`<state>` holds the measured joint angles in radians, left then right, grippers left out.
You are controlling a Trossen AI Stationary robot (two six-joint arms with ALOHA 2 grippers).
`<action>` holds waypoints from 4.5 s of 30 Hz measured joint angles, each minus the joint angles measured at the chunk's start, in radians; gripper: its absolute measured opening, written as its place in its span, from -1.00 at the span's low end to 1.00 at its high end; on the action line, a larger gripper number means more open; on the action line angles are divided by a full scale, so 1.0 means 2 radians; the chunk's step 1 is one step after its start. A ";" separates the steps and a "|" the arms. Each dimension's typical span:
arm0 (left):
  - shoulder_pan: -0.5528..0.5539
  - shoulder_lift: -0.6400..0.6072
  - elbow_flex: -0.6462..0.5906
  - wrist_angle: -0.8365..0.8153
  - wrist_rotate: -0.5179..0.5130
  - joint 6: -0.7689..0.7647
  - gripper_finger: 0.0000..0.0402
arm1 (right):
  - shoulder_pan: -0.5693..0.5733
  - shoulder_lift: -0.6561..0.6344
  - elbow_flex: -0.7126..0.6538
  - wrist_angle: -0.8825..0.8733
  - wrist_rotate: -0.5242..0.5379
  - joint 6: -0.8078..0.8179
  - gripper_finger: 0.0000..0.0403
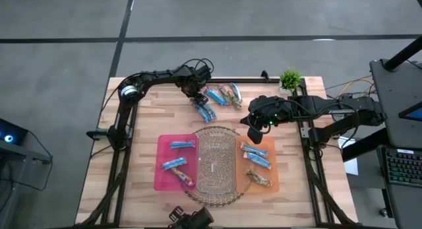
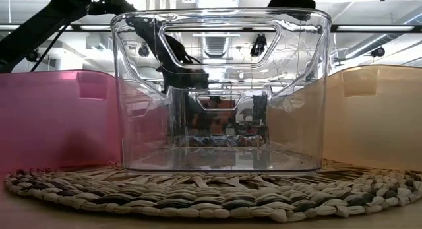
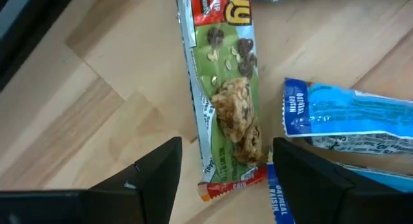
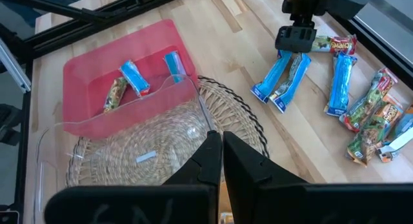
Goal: Pick and place Granola Bars by type
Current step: Put the red granola bar into the pink bin
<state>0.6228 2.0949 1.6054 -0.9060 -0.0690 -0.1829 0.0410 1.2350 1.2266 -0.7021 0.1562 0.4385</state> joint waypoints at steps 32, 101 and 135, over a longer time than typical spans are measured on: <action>0.001 -0.002 -0.032 0.029 0.028 -0.011 0.07 | 0.000 0.000 0.000 0.000 0.000 0.003 -0.96; -0.011 -0.128 0.000 -0.088 0.048 -0.003 -0.62 | 0.000 0.000 0.000 0.002 -0.001 0.002 -0.96; -0.368 -0.323 -0.033 -0.254 0.105 0.009 -0.62 | 0.000 0.000 0.000 0.005 0.000 -0.021 -0.96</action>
<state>-0.1130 1.4498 1.5388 -1.4136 0.1415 -0.1651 0.0406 1.2346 1.2266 -0.6930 0.1570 0.3960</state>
